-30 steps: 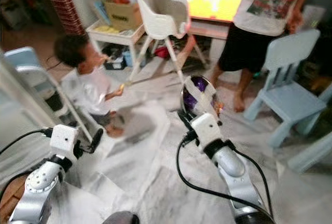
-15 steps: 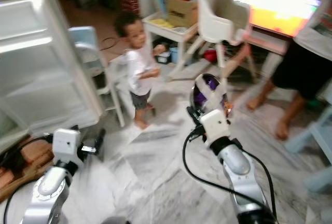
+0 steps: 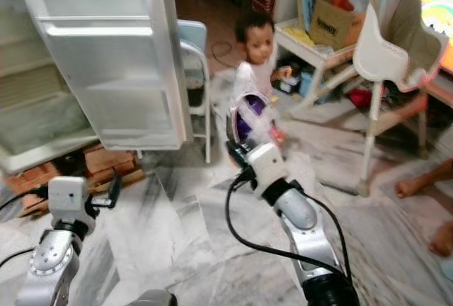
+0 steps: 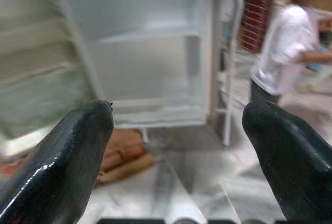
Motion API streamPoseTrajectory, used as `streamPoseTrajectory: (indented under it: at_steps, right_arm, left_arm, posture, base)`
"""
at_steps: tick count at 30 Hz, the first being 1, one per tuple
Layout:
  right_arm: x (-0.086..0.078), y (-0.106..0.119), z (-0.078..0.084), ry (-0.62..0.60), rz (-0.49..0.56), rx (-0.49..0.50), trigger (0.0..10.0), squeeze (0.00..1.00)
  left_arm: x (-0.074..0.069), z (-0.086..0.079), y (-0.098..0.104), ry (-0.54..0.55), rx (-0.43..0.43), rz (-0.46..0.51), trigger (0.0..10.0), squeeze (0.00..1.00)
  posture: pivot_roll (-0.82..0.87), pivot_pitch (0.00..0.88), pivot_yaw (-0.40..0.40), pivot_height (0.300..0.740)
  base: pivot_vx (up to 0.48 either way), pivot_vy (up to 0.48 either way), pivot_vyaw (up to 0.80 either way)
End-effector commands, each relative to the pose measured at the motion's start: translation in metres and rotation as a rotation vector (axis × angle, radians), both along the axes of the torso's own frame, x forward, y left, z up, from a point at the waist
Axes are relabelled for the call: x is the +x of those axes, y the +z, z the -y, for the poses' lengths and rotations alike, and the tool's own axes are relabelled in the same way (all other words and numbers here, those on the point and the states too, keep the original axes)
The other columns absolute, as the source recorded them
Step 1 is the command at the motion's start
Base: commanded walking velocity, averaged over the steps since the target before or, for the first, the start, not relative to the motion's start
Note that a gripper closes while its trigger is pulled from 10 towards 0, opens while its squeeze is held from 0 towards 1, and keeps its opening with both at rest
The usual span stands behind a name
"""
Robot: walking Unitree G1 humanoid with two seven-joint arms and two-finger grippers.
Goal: Restocking fridge
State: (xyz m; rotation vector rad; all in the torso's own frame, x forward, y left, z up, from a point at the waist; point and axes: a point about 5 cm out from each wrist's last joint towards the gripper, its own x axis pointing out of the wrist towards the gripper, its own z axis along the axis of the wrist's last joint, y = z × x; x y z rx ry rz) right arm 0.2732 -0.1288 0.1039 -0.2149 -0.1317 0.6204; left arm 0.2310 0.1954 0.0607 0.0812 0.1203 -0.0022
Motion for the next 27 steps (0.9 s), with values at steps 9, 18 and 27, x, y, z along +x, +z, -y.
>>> streamPoseTrajectory:
  at_steps: [9, 18, 27]
  right_arm:
    - [-0.0038, 0.001, 0.0055, 0.009, 0.007, -0.008, 10.0, 0.0]
    - [-0.0003, 0.0035, 0.008, 0.005, 0.01, -0.009, 10.0, 0.0]
    - [0.0, 0.0038, 0.0068, 0.012, 0.011, -0.008, 10.0, 0.0]
  left_arm:
    - [-0.0005, 0.0052, 0.0016, -0.003, -0.015, -0.006, 10.0, 0.0]
    - [0.0009, 0.004, 0.0022, -0.003, -0.015, -0.008, 10.0, 0.0]
    - [0.0027, 0.0043, 0.0029, -0.007, -0.01, -0.008, 10.0, 0.0]
  posture:
    - [0.07, 0.0, -0.02, 0.74]
    - [0.07, 0.0, -0.019, 0.74]
    - [0.07, 0.0, -0.017, 0.74]
  base:
    - [0.0, 0.03, 0.76]
    - [0.0, 0.435, 0.48]
    - [0.0, 0.48, 0.41]
